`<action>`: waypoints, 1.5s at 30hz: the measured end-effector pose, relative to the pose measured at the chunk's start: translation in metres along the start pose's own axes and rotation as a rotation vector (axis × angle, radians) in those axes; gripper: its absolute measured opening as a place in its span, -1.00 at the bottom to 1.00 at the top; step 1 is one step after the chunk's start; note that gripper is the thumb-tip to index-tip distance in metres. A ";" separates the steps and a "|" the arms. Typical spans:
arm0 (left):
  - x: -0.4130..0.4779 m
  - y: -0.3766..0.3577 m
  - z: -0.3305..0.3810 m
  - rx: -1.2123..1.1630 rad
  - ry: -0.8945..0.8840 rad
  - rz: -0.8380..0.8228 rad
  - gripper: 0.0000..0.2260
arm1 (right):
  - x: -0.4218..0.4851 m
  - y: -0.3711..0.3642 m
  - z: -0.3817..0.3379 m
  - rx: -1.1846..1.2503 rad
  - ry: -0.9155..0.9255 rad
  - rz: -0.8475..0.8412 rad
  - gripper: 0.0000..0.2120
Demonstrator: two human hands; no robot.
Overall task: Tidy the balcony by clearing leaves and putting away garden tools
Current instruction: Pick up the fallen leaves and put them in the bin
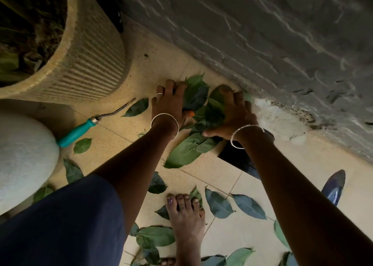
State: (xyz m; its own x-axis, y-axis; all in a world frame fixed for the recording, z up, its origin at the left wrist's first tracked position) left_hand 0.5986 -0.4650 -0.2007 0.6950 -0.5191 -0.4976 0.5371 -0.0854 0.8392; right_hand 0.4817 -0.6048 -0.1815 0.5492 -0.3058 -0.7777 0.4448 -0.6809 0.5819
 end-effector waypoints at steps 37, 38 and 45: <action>-0.257 0.105 -0.001 -1.637 0.718 0.057 -0.60 | -0.256 -0.019 -0.008 1.669 -0.343 0.203 -0.63; -0.265 0.123 0.004 -1.642 0.714 0.058 -0.66 | -0.275 -0.001 -0.010 1.701 -0.359 0.224 -0.63; -0.339 0.280 0.049 -1.711 0.593 0.008 -0.86 | -0.431 0.151 -0.091 2.039 0.006 0.175 -0.67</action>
State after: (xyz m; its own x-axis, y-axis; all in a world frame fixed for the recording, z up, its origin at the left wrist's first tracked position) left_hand 0.4897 -0.3548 0.2135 0.5536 -0.1433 -0.8204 0.1124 0.9889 -0.0969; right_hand 0.3769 -0.5153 0.2630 0.4929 -0.4380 -0.7518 -0.8701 -0.2561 -0.4212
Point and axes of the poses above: each hand's wrist, its own x-axis towards the middle knuckle, its own y-axis out of the back of the hand, z = x × y, the point moved 8 cm from there along x, towards the middle knuckle, and after that the axes turned 5 degrees about -z, right-handed, at the moved point
